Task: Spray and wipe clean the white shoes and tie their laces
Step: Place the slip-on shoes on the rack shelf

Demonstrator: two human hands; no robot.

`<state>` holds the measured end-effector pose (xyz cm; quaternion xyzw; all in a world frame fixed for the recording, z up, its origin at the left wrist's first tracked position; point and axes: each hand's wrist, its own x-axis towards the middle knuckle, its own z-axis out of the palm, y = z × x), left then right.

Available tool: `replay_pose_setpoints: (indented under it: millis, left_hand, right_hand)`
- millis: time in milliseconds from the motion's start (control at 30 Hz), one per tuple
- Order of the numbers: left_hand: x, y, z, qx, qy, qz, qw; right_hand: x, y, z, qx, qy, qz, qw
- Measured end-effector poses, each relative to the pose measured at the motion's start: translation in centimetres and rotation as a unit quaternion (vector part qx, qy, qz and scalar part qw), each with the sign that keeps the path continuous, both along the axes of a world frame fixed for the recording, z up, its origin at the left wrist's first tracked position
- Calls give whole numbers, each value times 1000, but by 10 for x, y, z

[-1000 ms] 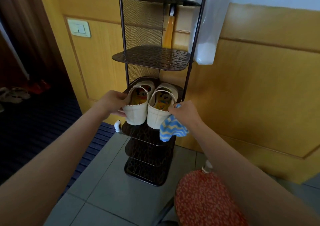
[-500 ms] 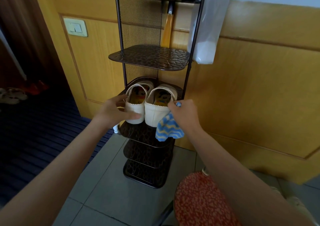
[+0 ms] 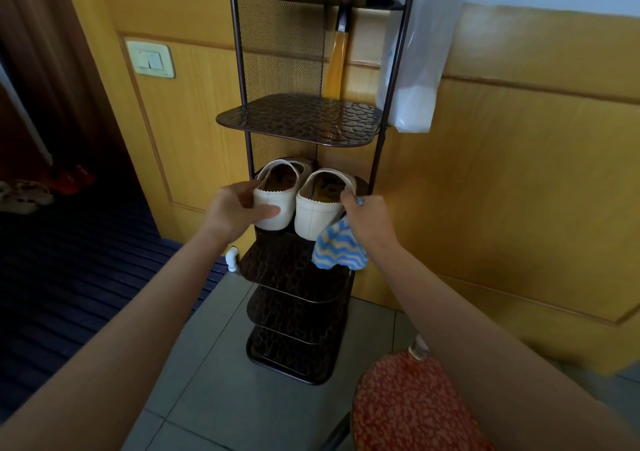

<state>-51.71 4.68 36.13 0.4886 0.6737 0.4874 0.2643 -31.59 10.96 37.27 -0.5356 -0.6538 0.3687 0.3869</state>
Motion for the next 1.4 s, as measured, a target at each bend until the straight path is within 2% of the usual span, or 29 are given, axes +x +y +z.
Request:
replay_pose_setpoints:
  millis: [67, 133, 200, 233, 400, 567, 933, 1100, 1200, 1267, 1367, 1400]
  left_hand:
    - [0, 2, -6, 16, 6, 15, 1000]
    - [3, 0, -10, 34, 30, 21, 999]
    - [10, -7, -12, 56, 63, 17, 996]
    - [14, -11, -14, 68, 79, 19, 994]
    - [20, -9, -21, 113, 80, 61, 989]
    - [22, 15, -21, 101, 77, 60, 990]
    - [21, 17, -25, 83, 137, 85, 983]
    - [57, -14, -11, 159, 159, 105, 969]
    - [96, -34, 3, 176, 117, 84, 974]
    - [125, -45, 10, 165, 53, 45, 984]
    - [168, -54, 15, 86, -101, -68, 989]
    - [181, -56, 15, 56, -127, -107, 985]
  right_hand:
    - [2, -7, -8, 3, -6, 37, 999]
    - [1, -16, -21, 50, -90, 61, 993]
    - [-3, -22, -33, 103, -174, 44, 978]
    - [-7, -22, -37, 117, -189, 32, 974]
    - [-17, -17, -39, 143, -162, -2, 976]
    - [-17, 0, -31, 135, -194, -14, 972]
    - [-14, -7, -26, 88, -176, 12, 980]
    - [16, -25, -10, 27, -121, 44, 991]
    - [43, -38, 3, -3, -77, 63, 995]
    - [67, -46, 13, -32, -41, 53, 997]
    - [106, -58, 24, -86, 42, 49, 994]
    - [120, -61, 26, -104, 76, 60, 990]
